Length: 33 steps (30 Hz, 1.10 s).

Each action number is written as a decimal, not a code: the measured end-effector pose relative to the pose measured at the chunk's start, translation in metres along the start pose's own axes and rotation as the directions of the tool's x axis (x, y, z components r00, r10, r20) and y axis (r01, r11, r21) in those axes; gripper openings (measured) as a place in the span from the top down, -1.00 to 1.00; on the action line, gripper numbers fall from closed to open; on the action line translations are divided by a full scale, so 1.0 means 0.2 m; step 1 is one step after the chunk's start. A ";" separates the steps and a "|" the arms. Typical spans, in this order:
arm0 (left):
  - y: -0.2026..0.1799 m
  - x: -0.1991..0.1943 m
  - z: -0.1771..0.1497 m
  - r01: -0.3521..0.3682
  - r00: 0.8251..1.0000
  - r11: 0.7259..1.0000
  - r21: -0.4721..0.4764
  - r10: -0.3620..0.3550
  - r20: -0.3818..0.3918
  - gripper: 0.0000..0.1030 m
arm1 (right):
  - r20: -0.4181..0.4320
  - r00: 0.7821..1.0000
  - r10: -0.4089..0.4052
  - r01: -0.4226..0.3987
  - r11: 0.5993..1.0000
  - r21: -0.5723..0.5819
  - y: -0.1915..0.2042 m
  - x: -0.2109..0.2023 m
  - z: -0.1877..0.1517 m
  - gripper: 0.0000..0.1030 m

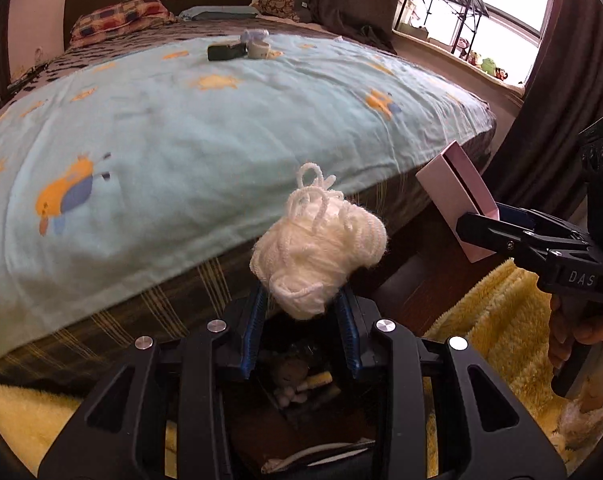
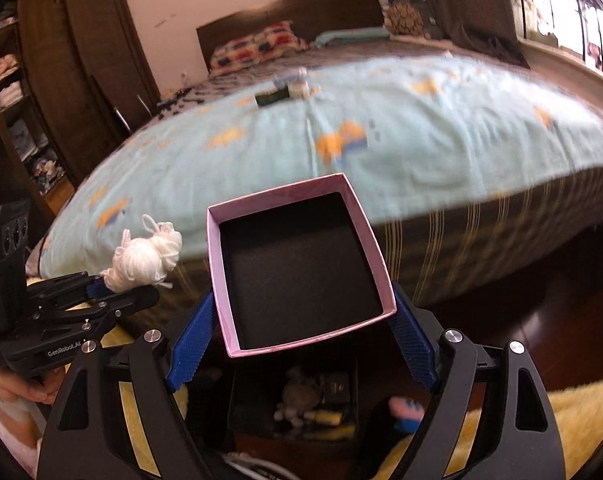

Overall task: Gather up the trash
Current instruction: 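Carry the yarn ball and pink box down past the bed edge to the bin, then open both grippers to drop the yarn ball and pink box into the bin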

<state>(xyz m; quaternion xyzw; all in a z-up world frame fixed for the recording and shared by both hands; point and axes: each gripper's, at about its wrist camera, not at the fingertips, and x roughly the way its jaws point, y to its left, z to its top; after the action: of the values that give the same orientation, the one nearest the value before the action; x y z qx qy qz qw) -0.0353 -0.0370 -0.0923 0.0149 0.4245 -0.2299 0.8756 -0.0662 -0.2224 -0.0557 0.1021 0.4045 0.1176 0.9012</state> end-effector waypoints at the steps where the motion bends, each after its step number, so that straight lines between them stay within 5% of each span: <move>1: 0.00 0.02 -0.03 0.001 1.000 1.000 -0.006 -0.001 -0.016 0.38 | -0.019 1.000 -0.002 0.002 1.000 0.010 0.00 0.02 -0.03 -0.61; 17: 0.09 0.46 -0.30 -0.024 0.967 0.993 -0.120 -0.008 -0.254 0.38 | -0.295 0.955 -0.014 0.046 0.994 0.103 -0.02 0.44 -0.32 -0.61; 33: 0.08 0.67 -0.39 -0.029 0.943 0.990 -0.141 -0.019 -0.331 0.33 | -0.309 0.951 -0.016 0.058 0.990 0.127 -0.03 0.64 -0.35 -0.64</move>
<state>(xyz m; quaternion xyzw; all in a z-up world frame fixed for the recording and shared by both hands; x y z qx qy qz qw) -0.0143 -0.0575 -0.2449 -0.0088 0.5813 -0.1906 0.7910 -0.0347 -0.1835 -0.1933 0.1353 0.5486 0.0879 0.8203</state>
